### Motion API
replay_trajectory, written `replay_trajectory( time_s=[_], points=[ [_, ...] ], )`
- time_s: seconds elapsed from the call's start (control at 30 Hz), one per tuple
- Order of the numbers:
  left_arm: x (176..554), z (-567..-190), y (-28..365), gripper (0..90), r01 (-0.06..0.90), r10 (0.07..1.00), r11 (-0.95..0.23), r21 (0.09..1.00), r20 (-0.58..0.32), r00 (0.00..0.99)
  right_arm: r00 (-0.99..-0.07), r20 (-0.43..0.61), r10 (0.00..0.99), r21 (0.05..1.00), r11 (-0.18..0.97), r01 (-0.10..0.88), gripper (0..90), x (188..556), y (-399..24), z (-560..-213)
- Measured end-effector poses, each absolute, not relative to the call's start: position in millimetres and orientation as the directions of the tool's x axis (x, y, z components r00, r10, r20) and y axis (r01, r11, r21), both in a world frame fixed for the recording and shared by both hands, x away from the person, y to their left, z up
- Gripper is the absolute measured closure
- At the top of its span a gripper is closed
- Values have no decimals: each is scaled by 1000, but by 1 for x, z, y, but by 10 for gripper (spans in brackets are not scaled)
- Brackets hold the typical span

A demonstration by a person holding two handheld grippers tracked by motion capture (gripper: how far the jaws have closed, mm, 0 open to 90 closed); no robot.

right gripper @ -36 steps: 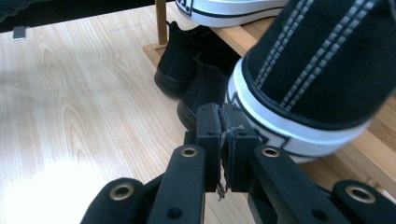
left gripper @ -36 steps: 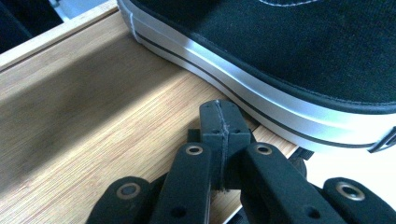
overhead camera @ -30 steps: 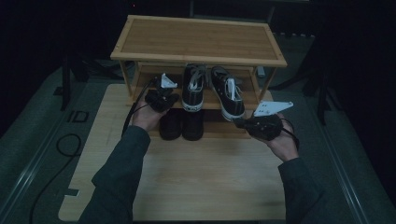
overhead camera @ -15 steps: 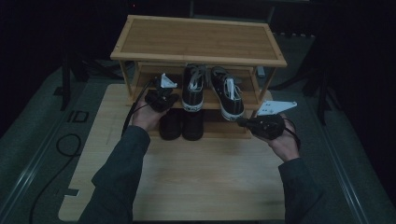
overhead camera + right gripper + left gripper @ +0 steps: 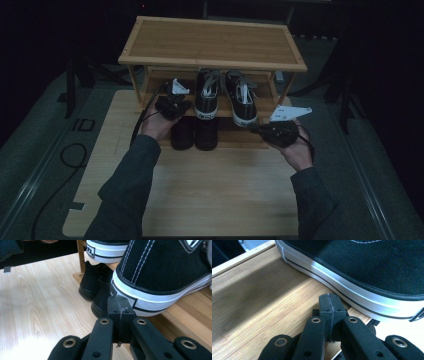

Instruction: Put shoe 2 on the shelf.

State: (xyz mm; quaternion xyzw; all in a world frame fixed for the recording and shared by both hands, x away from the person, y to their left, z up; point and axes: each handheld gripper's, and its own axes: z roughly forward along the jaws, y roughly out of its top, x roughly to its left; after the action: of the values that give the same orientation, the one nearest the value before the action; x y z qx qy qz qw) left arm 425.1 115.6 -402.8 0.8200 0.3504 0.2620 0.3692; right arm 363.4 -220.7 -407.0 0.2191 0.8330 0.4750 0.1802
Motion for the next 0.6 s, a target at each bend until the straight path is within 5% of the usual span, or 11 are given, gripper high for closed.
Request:
replay_trajectory(
  time_s=[0.6],
  points=[
    [425, -403, 116, 900, 380, 768, -479, 791, 168, 618, -826, -113, 553, 881, 440, 174, 900, 369, -206, -403]
  ],
)
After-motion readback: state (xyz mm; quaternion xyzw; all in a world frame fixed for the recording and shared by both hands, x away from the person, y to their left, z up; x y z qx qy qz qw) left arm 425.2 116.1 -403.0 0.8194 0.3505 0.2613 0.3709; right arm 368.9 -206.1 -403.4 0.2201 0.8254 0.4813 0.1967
